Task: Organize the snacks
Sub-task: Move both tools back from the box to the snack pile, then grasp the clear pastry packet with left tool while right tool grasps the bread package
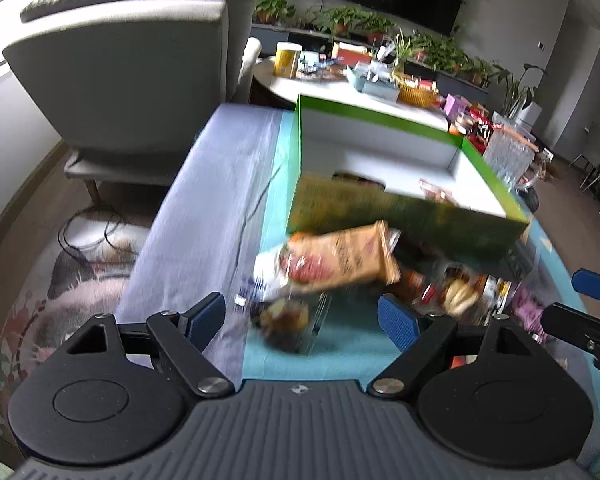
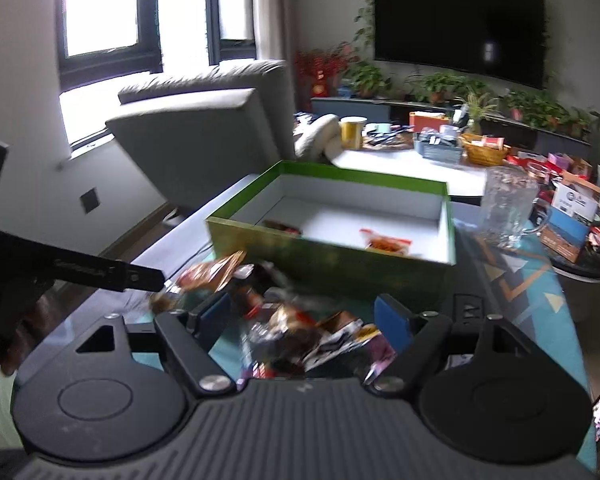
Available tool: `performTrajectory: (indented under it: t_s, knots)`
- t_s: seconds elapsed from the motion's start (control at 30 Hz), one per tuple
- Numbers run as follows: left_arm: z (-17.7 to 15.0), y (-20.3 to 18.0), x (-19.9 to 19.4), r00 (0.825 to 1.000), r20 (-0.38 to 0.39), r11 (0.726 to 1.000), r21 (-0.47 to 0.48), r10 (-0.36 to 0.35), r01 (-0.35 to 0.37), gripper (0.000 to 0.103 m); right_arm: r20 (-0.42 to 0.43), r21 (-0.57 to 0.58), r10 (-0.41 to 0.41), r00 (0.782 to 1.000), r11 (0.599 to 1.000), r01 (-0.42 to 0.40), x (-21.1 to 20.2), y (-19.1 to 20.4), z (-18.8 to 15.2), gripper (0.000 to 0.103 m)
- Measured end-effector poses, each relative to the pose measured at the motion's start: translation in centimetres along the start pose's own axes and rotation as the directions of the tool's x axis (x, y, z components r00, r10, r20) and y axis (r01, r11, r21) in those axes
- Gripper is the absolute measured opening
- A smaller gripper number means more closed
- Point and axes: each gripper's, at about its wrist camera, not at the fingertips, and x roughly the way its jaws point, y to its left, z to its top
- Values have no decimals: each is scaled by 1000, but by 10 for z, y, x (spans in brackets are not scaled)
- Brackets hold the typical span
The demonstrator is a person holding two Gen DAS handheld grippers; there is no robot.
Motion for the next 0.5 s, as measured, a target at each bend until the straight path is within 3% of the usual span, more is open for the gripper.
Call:
performTrajectory:
  t_s: [0.13,0.23,0.37,0.5]
  knots:
    - [-7,10,8,1000,-8,1000,-25,19,-19,82,-22,-36,66,998,997,-67,0,10,-8,39]
    - [-7,14,13,999,-2,999,-20,36,-36,82,-42,-83,168,985,982,-171,-2,22,-14,43]
    - [-8,14,19,999,-10,999,7,48,-48,82,-104,-254,278,955,921,-296,-4,53,-25,45]
    - [-9,13,28,999,-27,999,4,34,-34,82,-153,-380,282,947,868,-320,5,78,-34,45]
